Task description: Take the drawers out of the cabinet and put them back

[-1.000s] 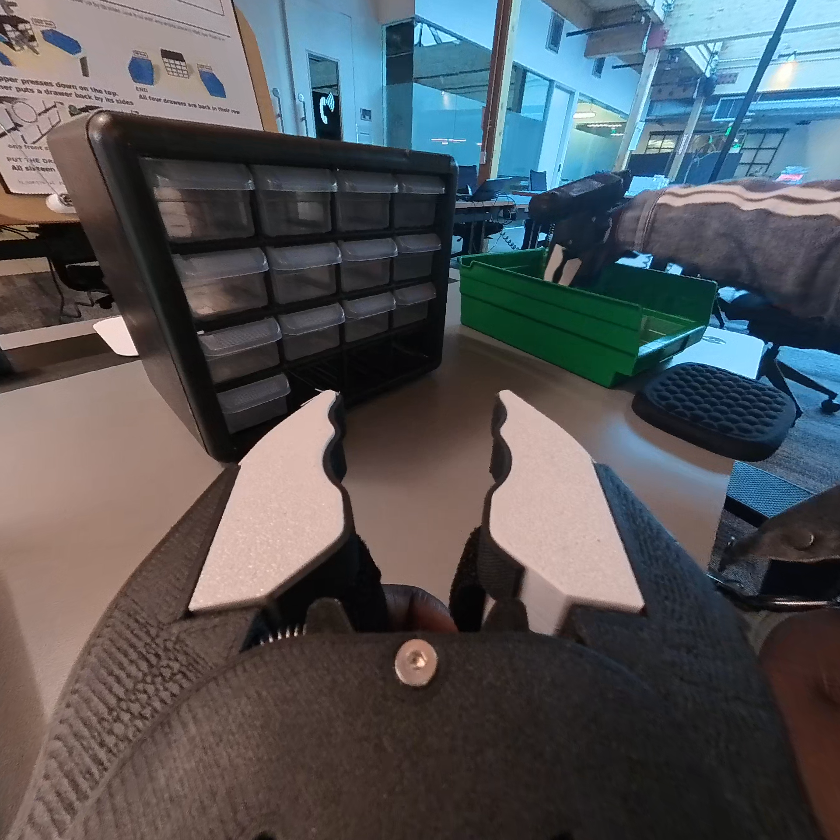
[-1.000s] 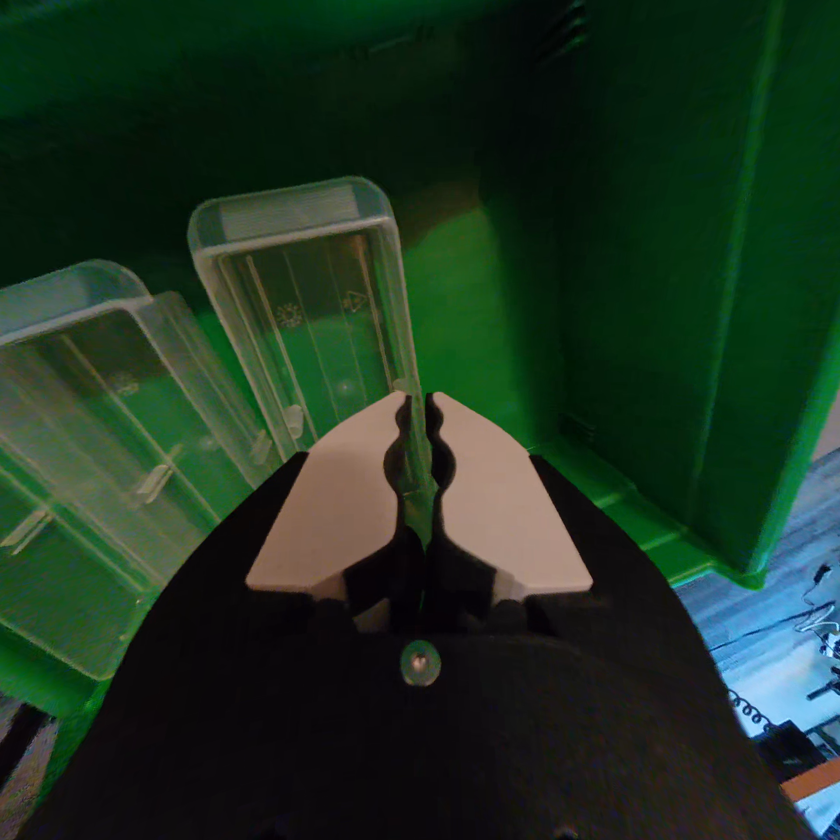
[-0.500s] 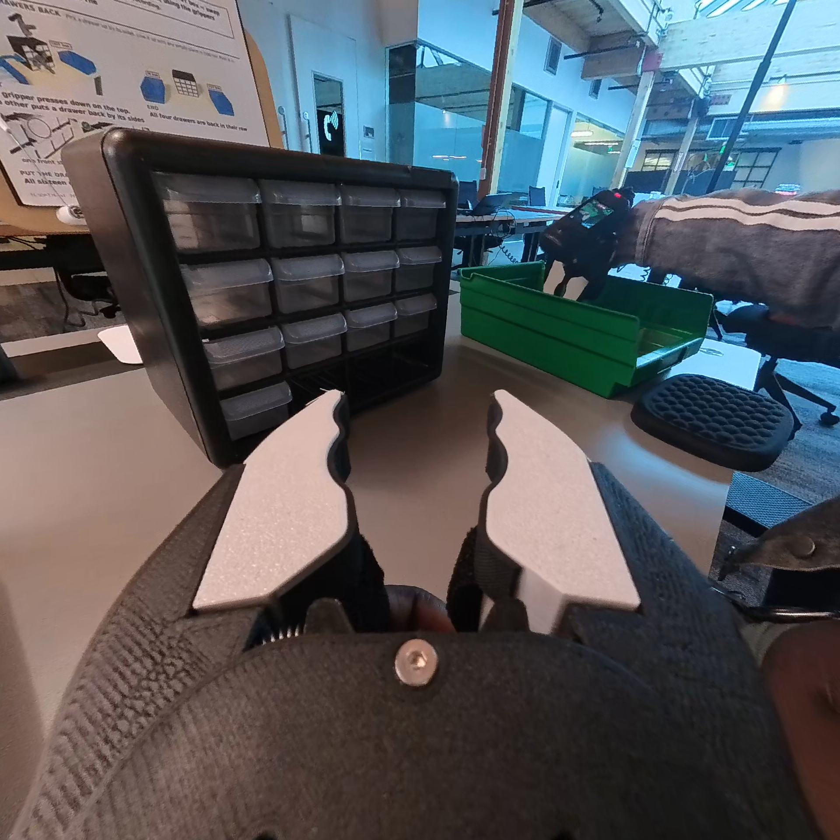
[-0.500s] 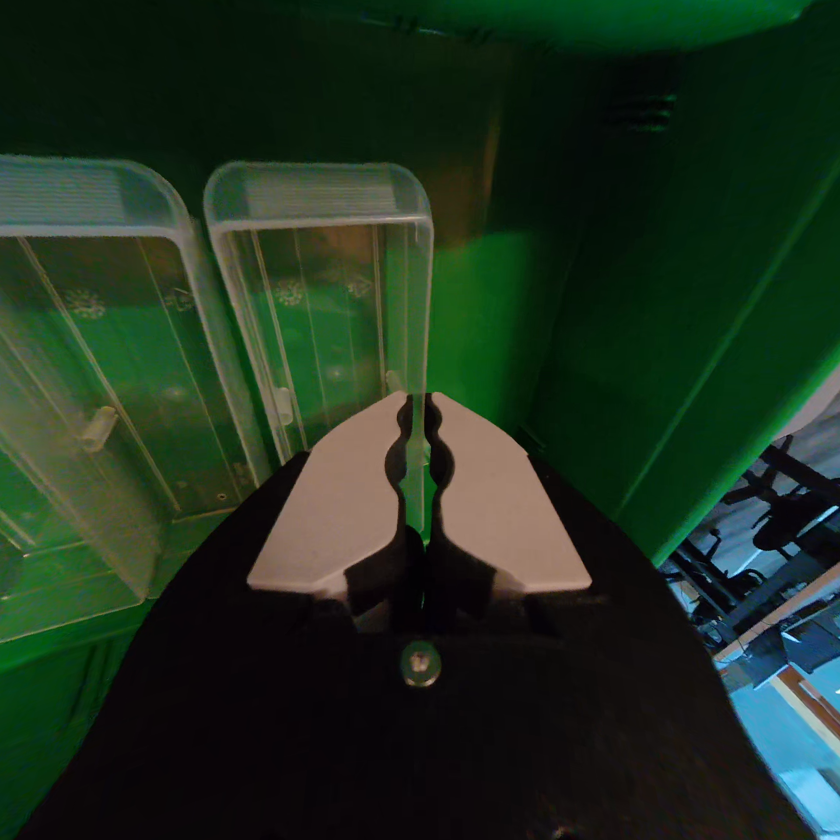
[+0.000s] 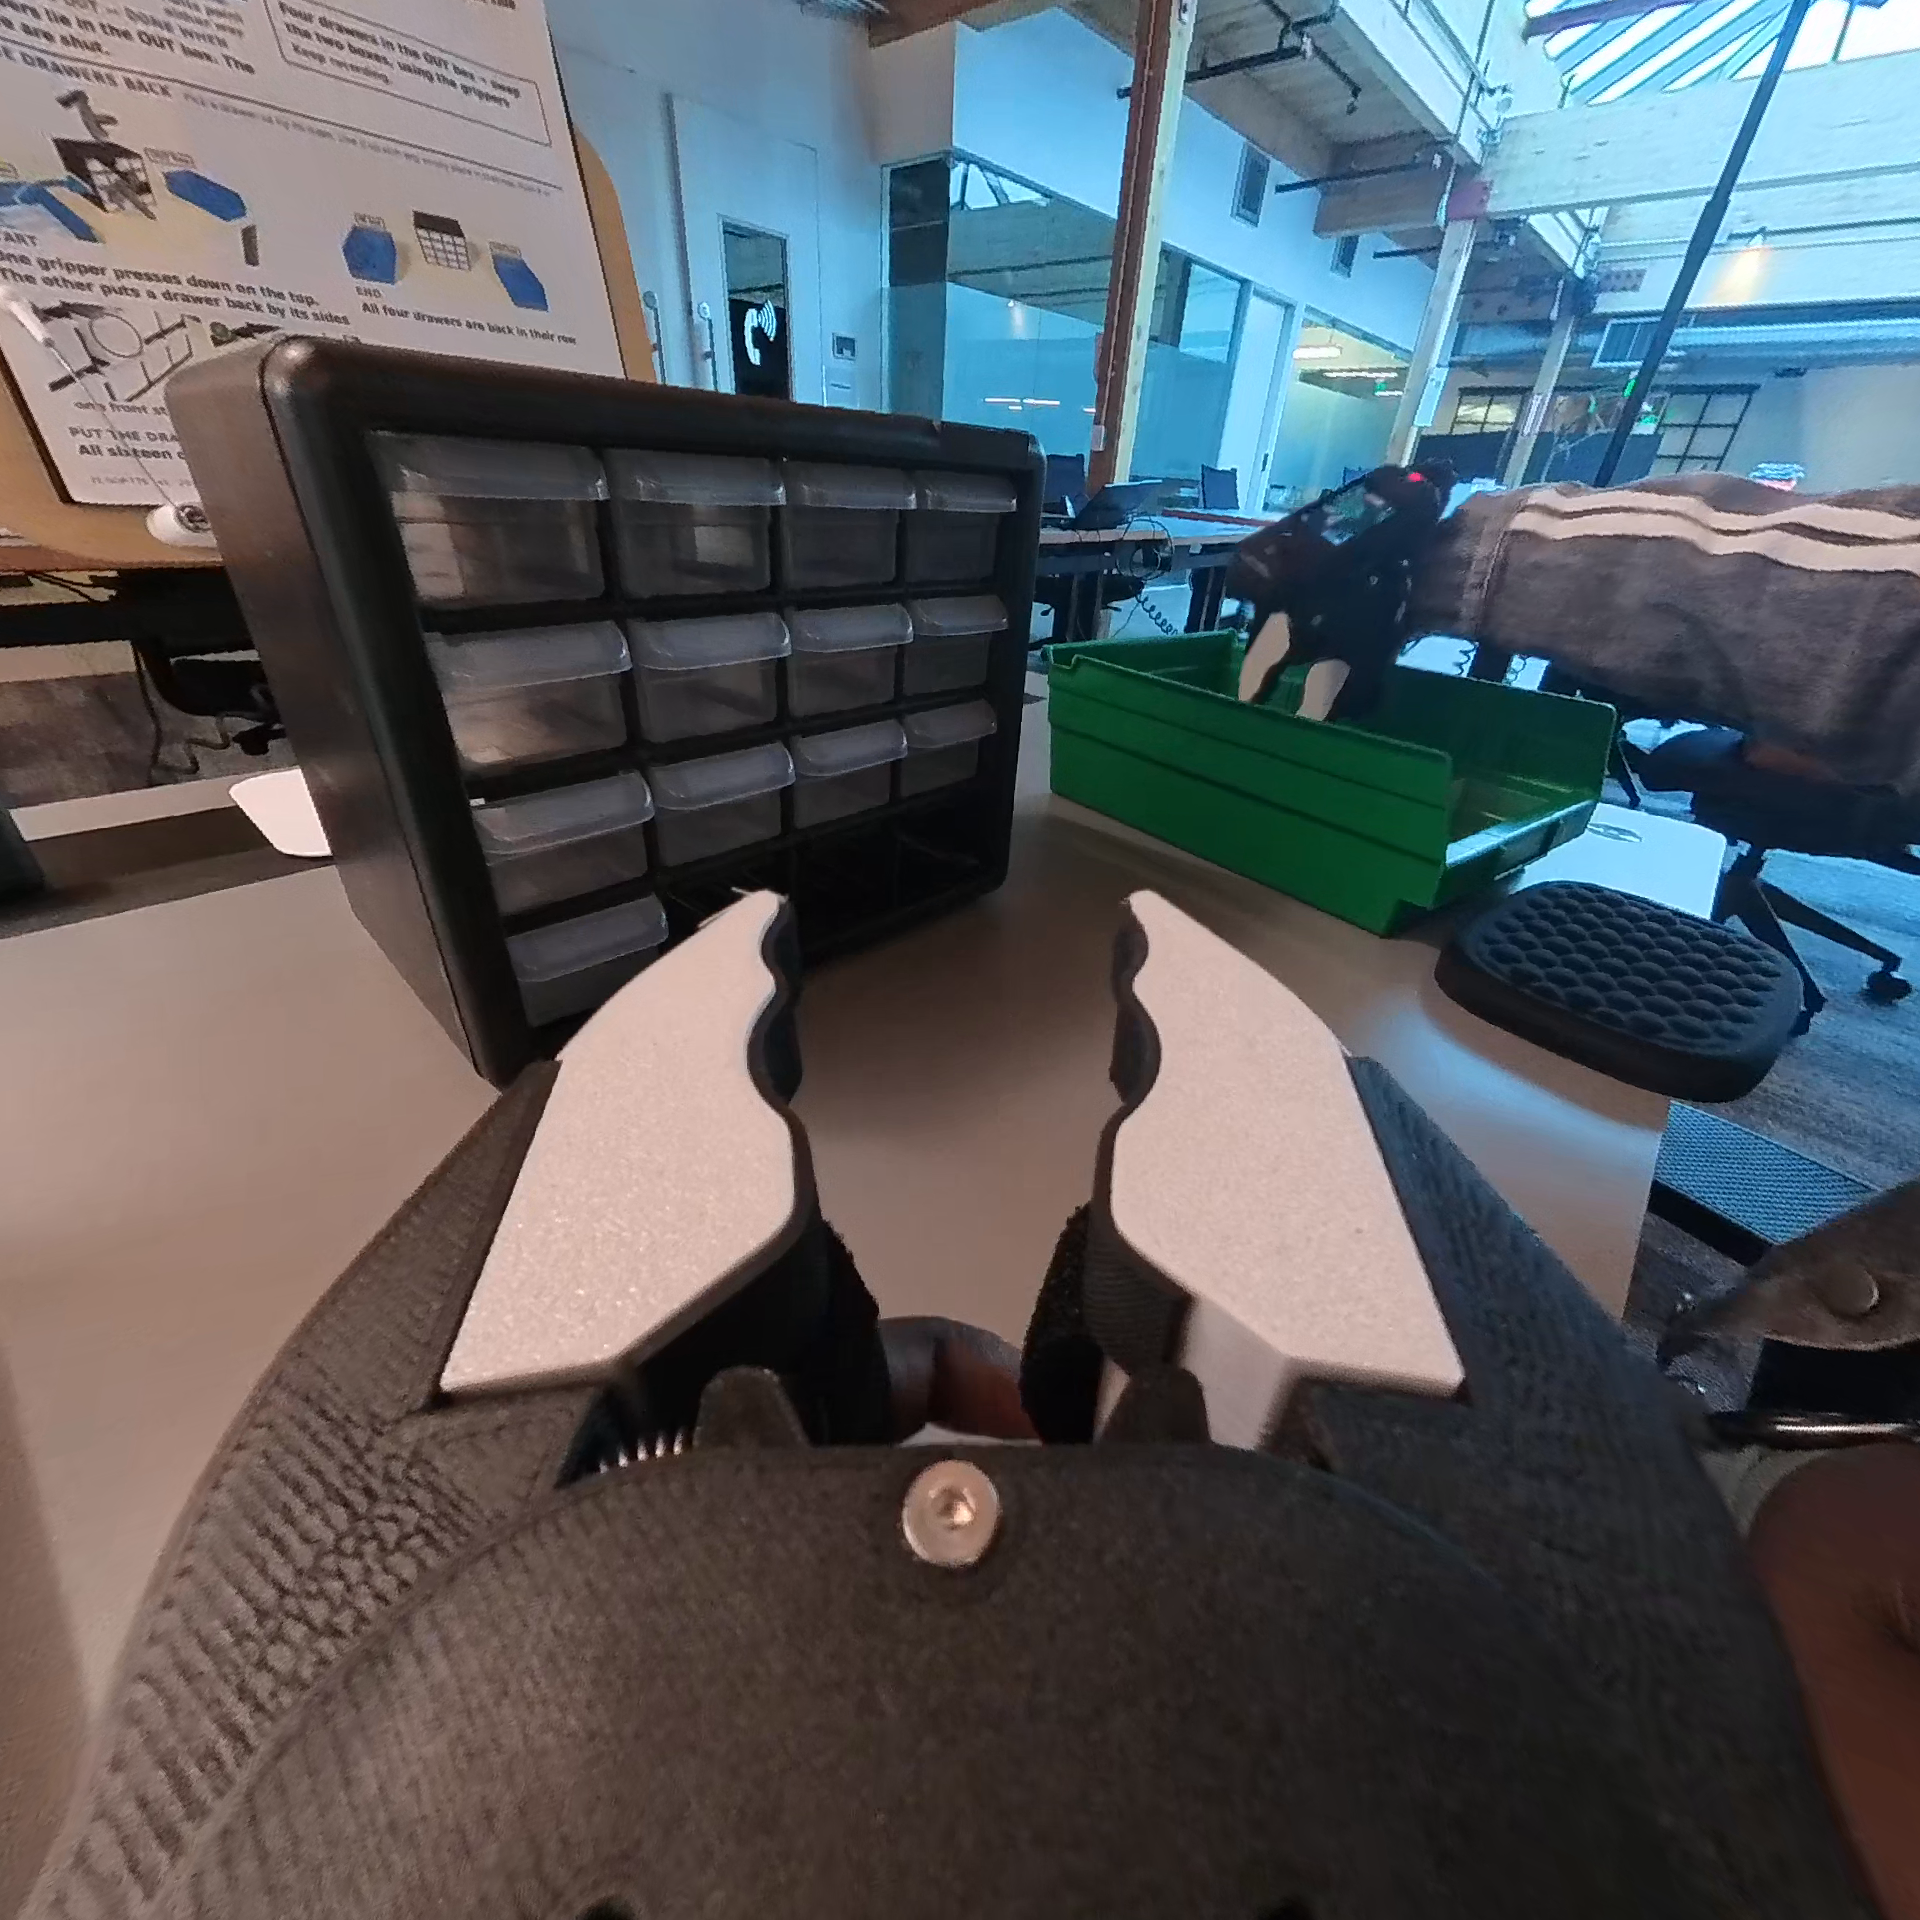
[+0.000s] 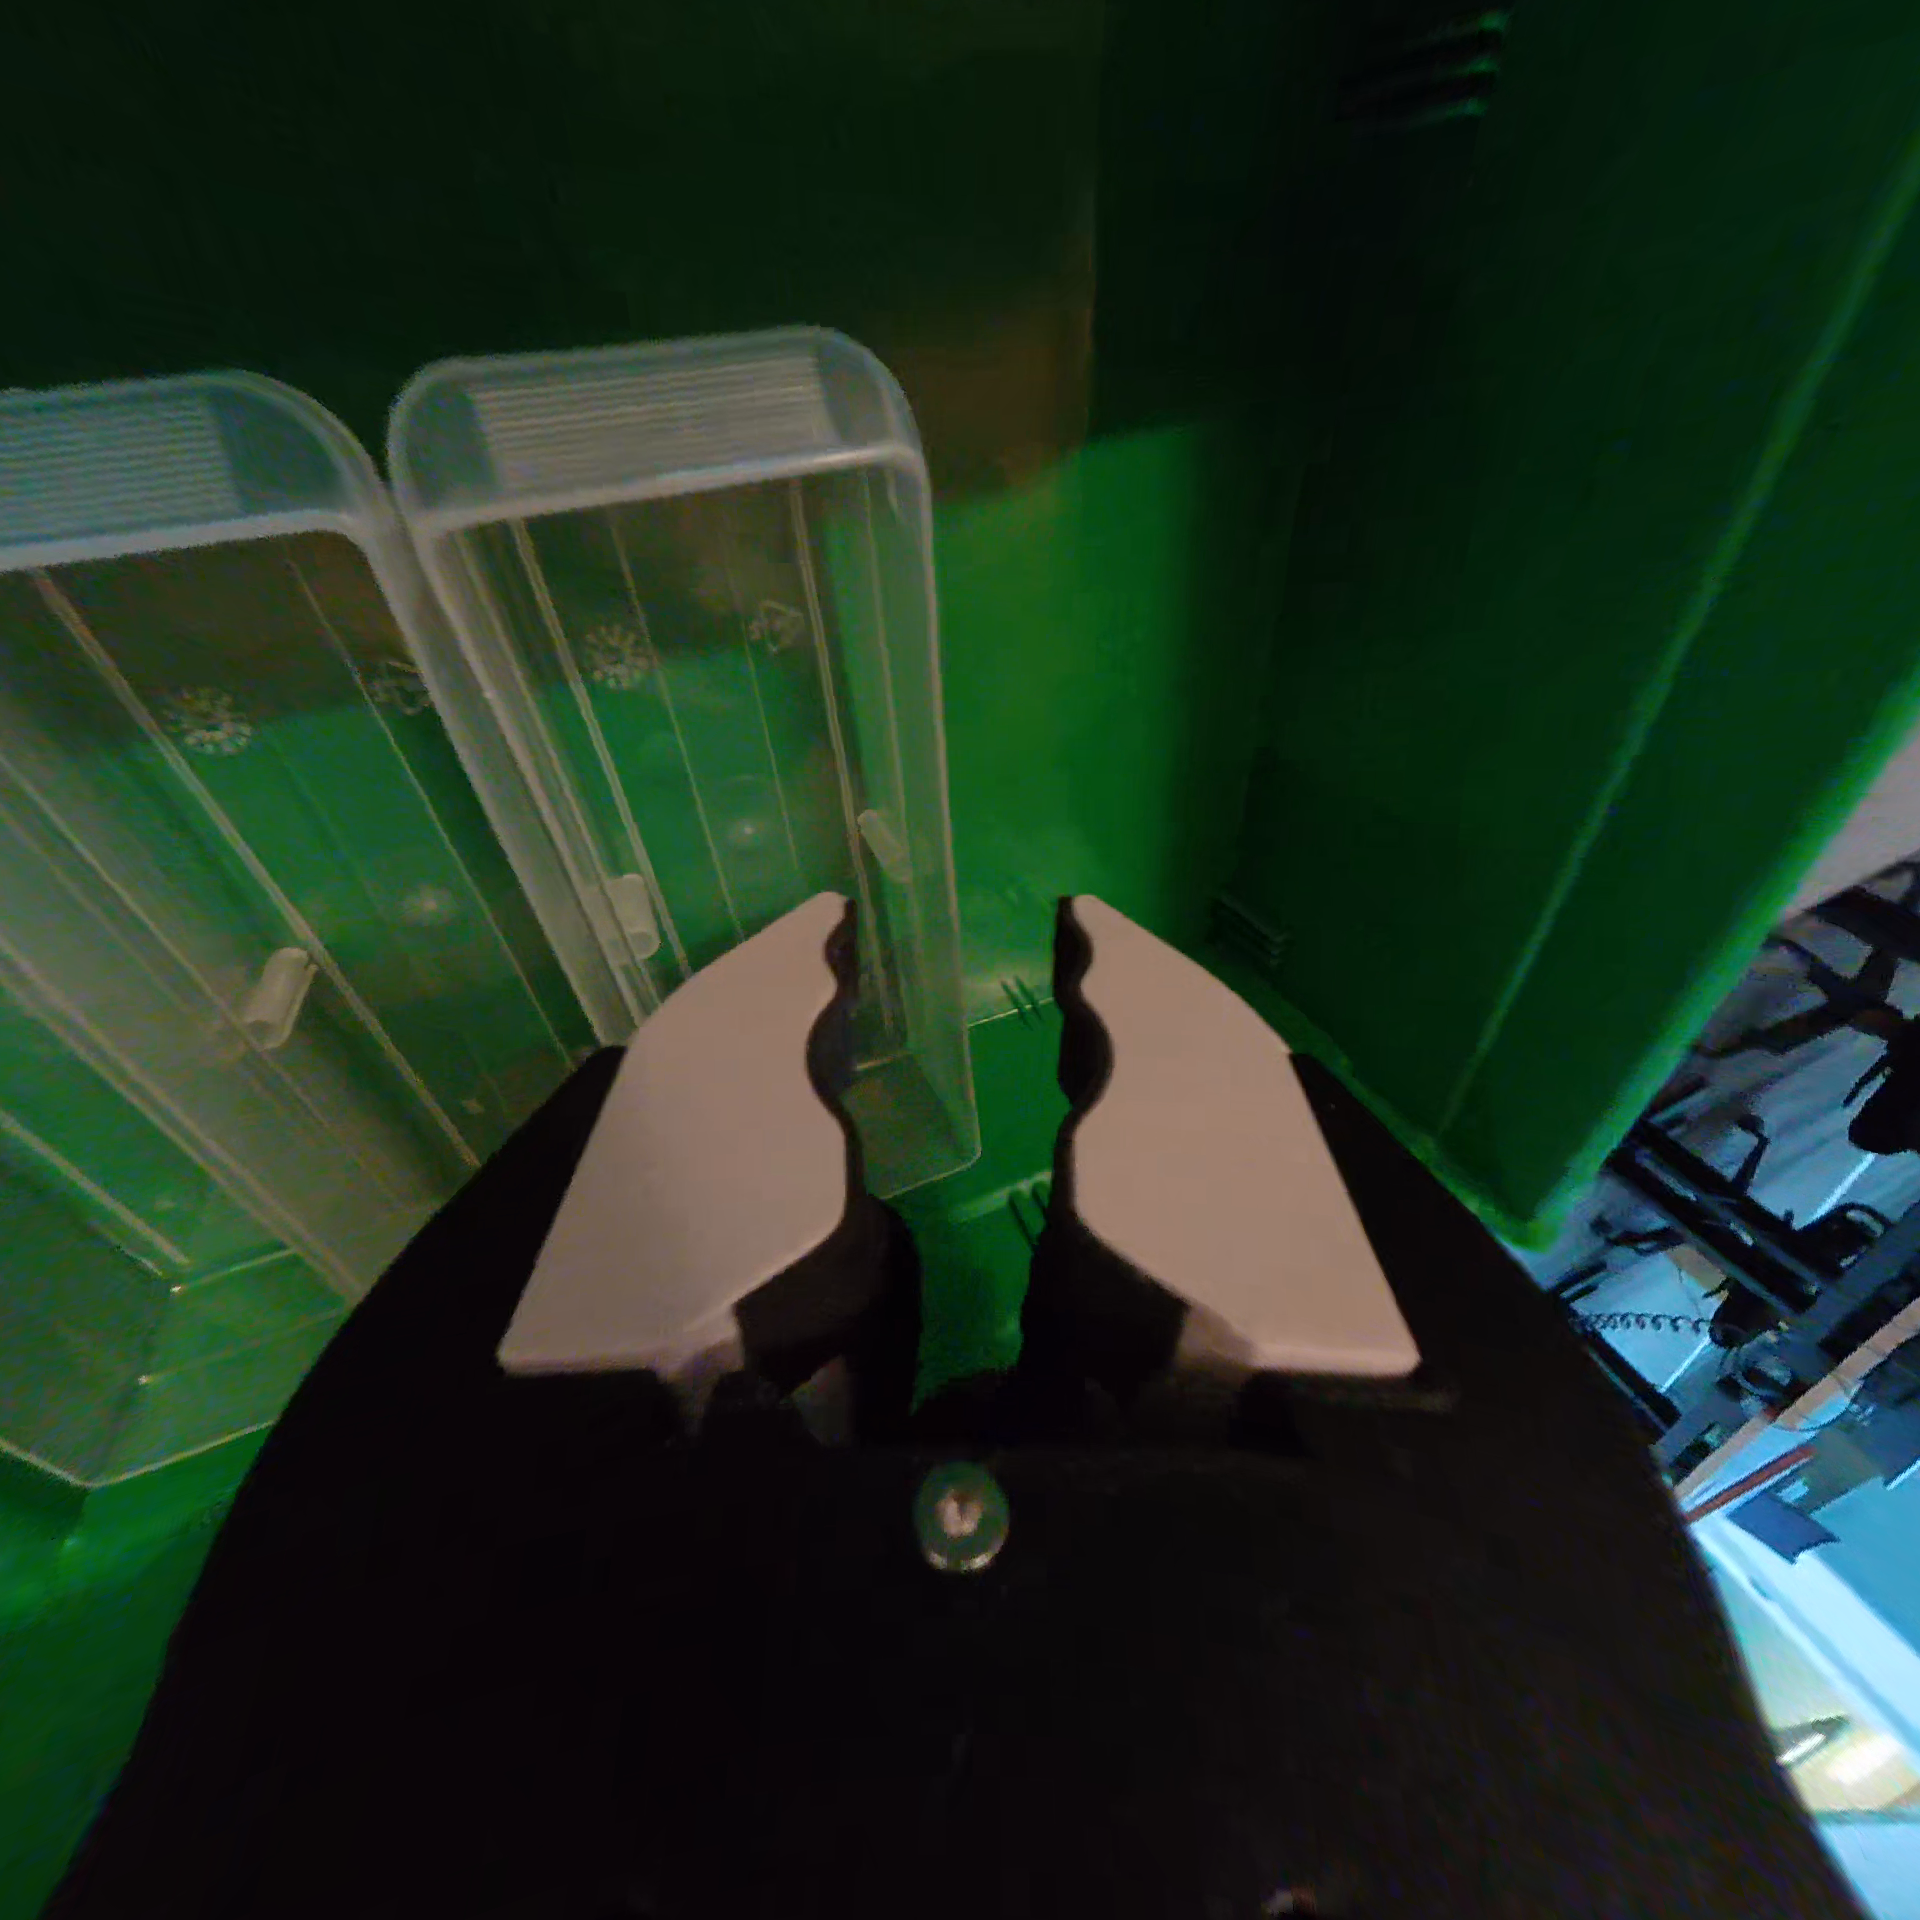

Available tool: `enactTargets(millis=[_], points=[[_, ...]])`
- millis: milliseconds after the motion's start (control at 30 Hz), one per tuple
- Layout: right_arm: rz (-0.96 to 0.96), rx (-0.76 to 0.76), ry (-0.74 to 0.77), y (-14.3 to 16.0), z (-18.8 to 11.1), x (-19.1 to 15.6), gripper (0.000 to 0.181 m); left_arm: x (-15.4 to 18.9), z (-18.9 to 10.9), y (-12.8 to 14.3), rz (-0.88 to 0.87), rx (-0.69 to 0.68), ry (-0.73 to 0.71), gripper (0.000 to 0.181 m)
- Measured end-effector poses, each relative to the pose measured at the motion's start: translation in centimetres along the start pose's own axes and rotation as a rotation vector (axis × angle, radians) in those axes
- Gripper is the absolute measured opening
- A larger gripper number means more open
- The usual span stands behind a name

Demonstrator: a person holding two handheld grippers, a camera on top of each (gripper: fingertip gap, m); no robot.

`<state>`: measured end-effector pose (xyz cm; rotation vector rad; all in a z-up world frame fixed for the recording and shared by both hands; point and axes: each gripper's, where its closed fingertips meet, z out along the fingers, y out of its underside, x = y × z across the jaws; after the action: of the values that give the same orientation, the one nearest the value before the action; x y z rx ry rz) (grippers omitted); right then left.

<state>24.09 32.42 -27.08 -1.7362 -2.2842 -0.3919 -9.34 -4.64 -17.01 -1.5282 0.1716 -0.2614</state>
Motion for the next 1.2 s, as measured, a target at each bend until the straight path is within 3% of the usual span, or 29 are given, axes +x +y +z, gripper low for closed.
enactTargets(millis=[33, 100, 167, 333, 433, 533, 567, 700, 800, 867, 1067, 1200], points=[[0.025, 0.018, 0.026, 0.0, -0.3, 0.4, 0.044, 0.0, 0.0, 0.0, 0.002, 0.003, 0.0, 0.058], [0.106, 0.108, 0.073, -0.7, -1.7, 1.0, 0.054, -0.1, 0.0, -0.1, 0.007, 0.012, -0.004, 0.058], [0.25, 0.334, 0.121, -2.8, -4.4, 1.8, 0.066, -0.2, -0.1, -0.3, 0.018, 0.027, -0.013, 0.059], [0.558, 1.16, 0.158, -8.1, -17.1, 0.2, 0.1, -0.6, -0.1, -0.5, 0.033, 0.035, -0.037, 0.067], [0.745, 1.675, 0.208, -7.4, -24.7, -2.2, 0.122, -0.8, -0.1, -0.8, 0.034, 0.051, -0.062, 0.079], [0.869, 2.01, 0.265, -5.7, -28.3, -5.6, 0.14, -1.3, -0.3, -1.4, 0.009, 0.083, -0.09, 0.093], [0.871, 2.021, 0.265, -6.0, -28.3, -6.9, 0.147, -1.4, -0.3, -1.7, -0.006, 0.096, -0.099, 0.097], [0.783, 2.014, 0.327, -8.7, -27.6, -12.4, 0.146, -2.1, -0.6, -2.5, -0.049, 0.133, -0.136, 0.108], [0.664, 1.977, 0.47, -11.3, -26.5, -15.6, 0.146, -2.1, -0.6, -2.4, -0.036, 0.123, -0.142, 0.108], [0.594, 2.002, 0.546, -13.0, -26.4, -16.0, 0.144, -1.9, -0.4, -2.2, -0.025, 0.107, -0.134, 0.108], [0.554, 1.912, 0.461, -17.1, -23.3, -16.6, 0.135, -1.1, 0.4, -1.2, 0.038, 0.016, -0.084, 0.099], [0.433, 1.807, 0.687, -17.2, -23.1, -17.1, 0.125, -2.0, 1.2, -2.6, 0.141, -0.009, -0.112, 0.094]])
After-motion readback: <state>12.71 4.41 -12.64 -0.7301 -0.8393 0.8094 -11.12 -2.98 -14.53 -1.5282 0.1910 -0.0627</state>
